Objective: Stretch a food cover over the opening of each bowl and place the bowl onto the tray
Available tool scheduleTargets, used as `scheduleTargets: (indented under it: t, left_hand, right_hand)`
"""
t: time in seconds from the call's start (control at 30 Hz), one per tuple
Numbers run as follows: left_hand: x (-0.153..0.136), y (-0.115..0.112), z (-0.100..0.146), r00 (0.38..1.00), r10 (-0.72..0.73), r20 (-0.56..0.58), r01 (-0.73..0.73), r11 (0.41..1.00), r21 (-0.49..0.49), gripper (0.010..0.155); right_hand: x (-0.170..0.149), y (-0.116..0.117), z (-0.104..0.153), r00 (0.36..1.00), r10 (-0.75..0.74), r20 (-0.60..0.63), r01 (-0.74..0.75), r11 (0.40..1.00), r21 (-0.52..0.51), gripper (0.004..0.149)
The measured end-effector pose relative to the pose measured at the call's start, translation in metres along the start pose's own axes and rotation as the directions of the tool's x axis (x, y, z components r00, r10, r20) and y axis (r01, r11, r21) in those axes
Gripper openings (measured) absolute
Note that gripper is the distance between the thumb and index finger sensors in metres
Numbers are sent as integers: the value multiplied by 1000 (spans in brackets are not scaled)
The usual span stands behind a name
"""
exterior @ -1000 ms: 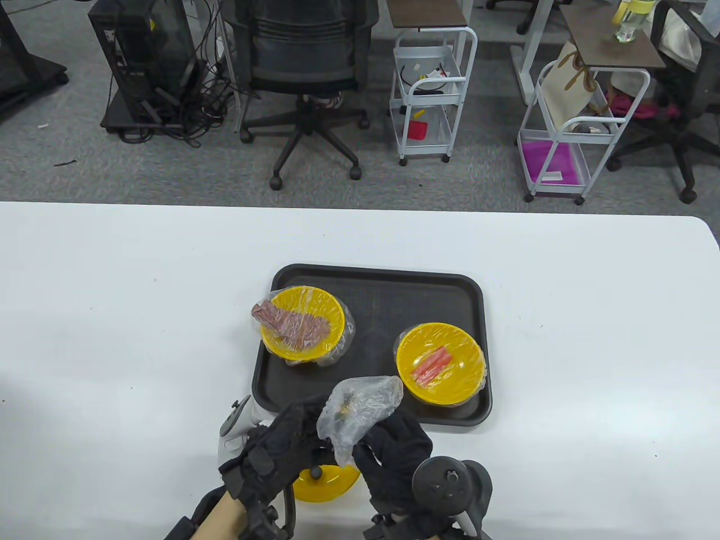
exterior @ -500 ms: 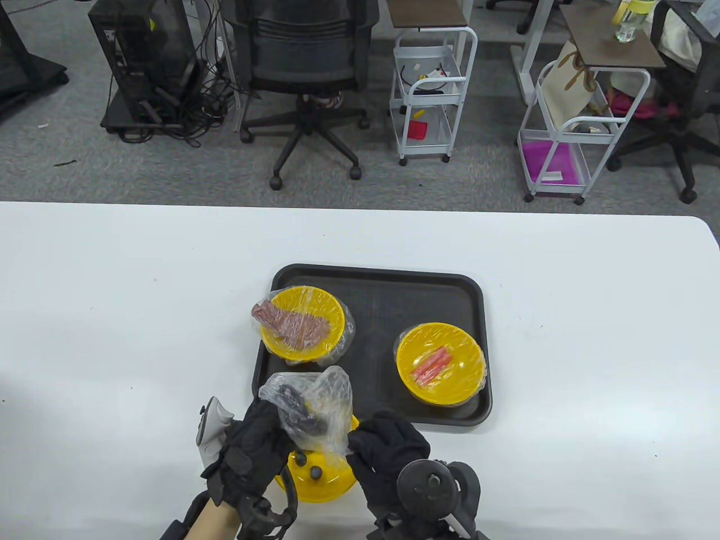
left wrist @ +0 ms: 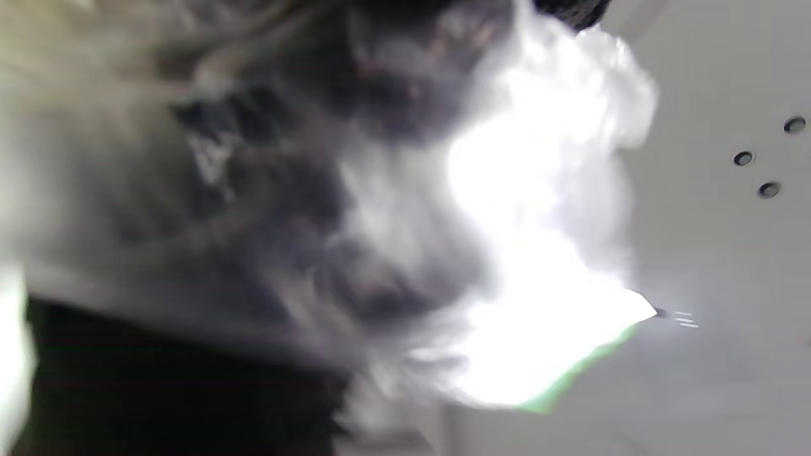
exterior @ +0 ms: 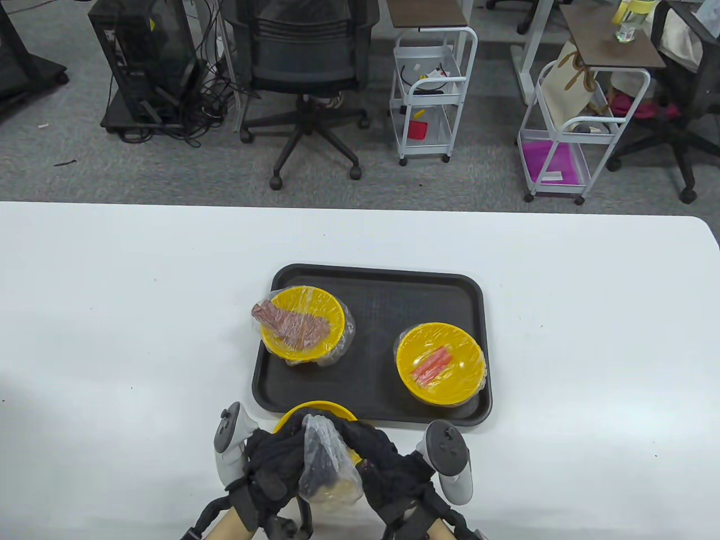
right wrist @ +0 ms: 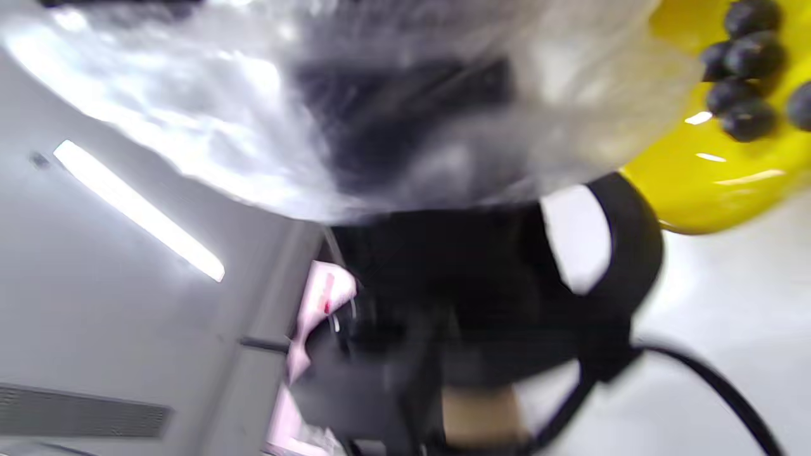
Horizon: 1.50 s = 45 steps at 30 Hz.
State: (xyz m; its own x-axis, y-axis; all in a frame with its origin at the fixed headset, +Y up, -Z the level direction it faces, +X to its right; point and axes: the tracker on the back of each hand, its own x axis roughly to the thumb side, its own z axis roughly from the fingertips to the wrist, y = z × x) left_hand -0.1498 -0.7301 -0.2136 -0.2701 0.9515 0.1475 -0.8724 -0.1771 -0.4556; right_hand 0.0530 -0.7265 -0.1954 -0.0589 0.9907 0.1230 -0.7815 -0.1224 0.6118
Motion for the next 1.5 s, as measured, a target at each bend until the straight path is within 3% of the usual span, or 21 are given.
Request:
scheduleTargets:
  t: [0.03, 0.1, 0.13, 0.2, 0.3, 0.33, 0.4, 0.43, 0.47, 0.6, 0.7, 0.8, 0.9, 1.0, 1.1, 1.17, 1.27, 1.4, 1.5]
  left_hand:
    - [5, -2, 3, 992, -118, 43, 115, 991, 70, 41]
    - [14, -8, 10, 944, -323, 63, 309, 935, 174, 41]
    - [17, -9, 10, 915, -392, 93, 372, 910, 183, 41]
    - [20, -10, 11, 913, -395, 104, 374, 910, 176, 41]
    - [16, -6, 11, 924, -377, 69, 357, 912, 204, 41]
    - [16, -5, 11, 921, -385, 52, 367, 905, 214, 41]
    - [13, -2, 10, 912, -411, 17, 396, 889, 229, 41]
    - [13, -2, 10, 910, -413, 10, 400, 887, 231, 41]
    - [11, 0, 10, 909, -416, -24, 409, 881, 235, 41]
    - [3, 5, 9, 910, -399, -110, 414, 881, 230, 41]
    - [5, 4, 11, 923, -367, -118, 385, 892, 236, 41]
    - [8, 7, 14, 956, -280, -86, 293, 920, 260, 41]
    - [8, 8, 14, 993, -116, 19, 111, 979, 173, 41]
    - [5, 4, 15, 999, -46, -1, 46, 986, 159, 41]
    - [2, 5, 14, 995, -90, -49, 97, 979, 180, 41]
    - [0, 9, 14, 994, -87, -61, 98, 973, 211, 41]
    - [4, 14, 17, 995, -55, -84, 74, 966, 247, 41]
    - [18, 21, 21, 982, -179, -54, 187, 933, 308, 41]
    - [23, 28, 24, 983, -183, -32, 182, 917, 354, 41]
  right_hand:
    - [1, -1, 1, 997, 74, 7, -73, 993, -88, 76]
    - [3, -4, 6, 982, 186, -23, -183, 925, -333, 57]
    - [6, -6, 8, 982, 188, 4, -171, 905, -390, 50]
    - [10, -14, 12, 988, 150, 28, -126, 904, -408, 41]
    - [12, -26, 15, 982, -8, 187, 69, 944, -322, 38]
    - [12, -27, 14, 968, -80, 239, 144, 954, -262, 38]
    - [13, -27, 10, 909, -272, 317, 300, 953, -41, 39]
    - [13, -26, 9, 894, -306, 327, 321, 947, 8, 40]
    - [15, -23, 6, 851, -401, 340, 375, 916, 142, 41]
    - [15, -10, 3, 770, -556, 313, 474, 826, 304, 42]
    - [9, -11, 2, 718, -632, 290, 549, 771, 322, 41]
    - [1, -18, 3, 659, -695, 288, 645, 719, 259, 41]
    - [-8, -25, 6, 619, -723, 307, 721, 678, 144, 40]
    - [-10, -24, 6, 571, -759, 314, 757, 635, 157, 40]
    - [-10, -21, 4, 500, -811, 304, 787, 572, 230, 40]
    - [-9, -21, 2, 485, -830, 276, 786, 552, 278, 40]
    - [-8, -18, 1, 512, -829, 226, 768, 560, 312, 41]
    - [-11, -9, -1, 533, -833, 145, 768, 549, 329, 41]
    - [-16, -6, -2, 537, -839, 91, 786, 536, 307, 41]
